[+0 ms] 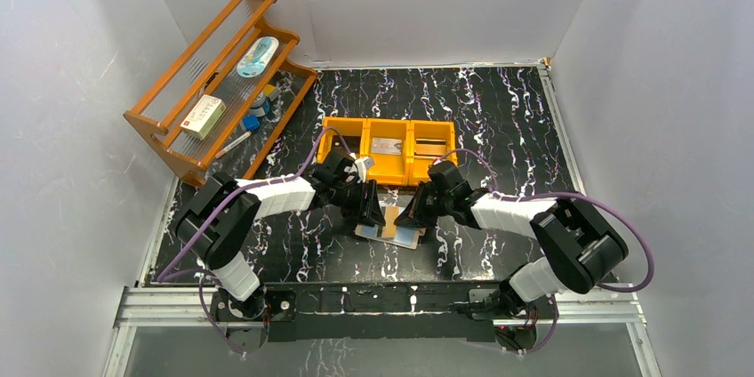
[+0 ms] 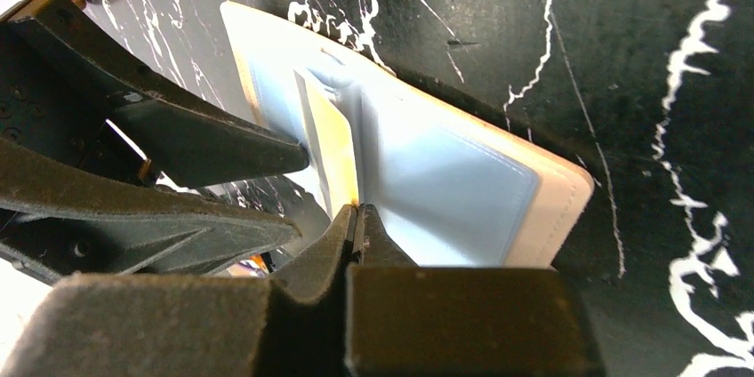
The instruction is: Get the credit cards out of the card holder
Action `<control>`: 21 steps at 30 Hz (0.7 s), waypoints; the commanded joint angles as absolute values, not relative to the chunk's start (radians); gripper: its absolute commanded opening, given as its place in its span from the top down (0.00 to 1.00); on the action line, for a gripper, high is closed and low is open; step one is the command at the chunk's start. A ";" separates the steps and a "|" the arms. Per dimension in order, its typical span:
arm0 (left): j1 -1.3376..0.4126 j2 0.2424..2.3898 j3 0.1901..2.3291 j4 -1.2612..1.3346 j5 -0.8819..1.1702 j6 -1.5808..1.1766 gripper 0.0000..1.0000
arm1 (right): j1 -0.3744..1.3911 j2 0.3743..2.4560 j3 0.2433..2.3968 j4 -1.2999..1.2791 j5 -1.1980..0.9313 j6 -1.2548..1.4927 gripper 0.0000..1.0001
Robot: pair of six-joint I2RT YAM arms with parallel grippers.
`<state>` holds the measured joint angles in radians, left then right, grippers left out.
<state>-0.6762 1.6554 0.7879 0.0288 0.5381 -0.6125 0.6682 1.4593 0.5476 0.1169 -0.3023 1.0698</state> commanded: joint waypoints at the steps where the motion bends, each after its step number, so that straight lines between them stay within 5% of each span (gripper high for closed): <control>1: -0.683 1.659 0.782 -0.061 0.504 -0.591 0.56 | 0.645 1.388 0.518 0.074 -0.286 1.055 0.99; 21: -0.682 1.592 0.904 -0.049 0.538 -0.582 0.52 | 0.628 1.411 0.488 0.132 -0.298 1.081 0.96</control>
<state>-0.6819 1.6394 0.8307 -0.0273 0.5209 -0.6086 0.6342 1.3876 0.4747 0.1085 -0.2962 1.0744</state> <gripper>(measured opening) 0.479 0.043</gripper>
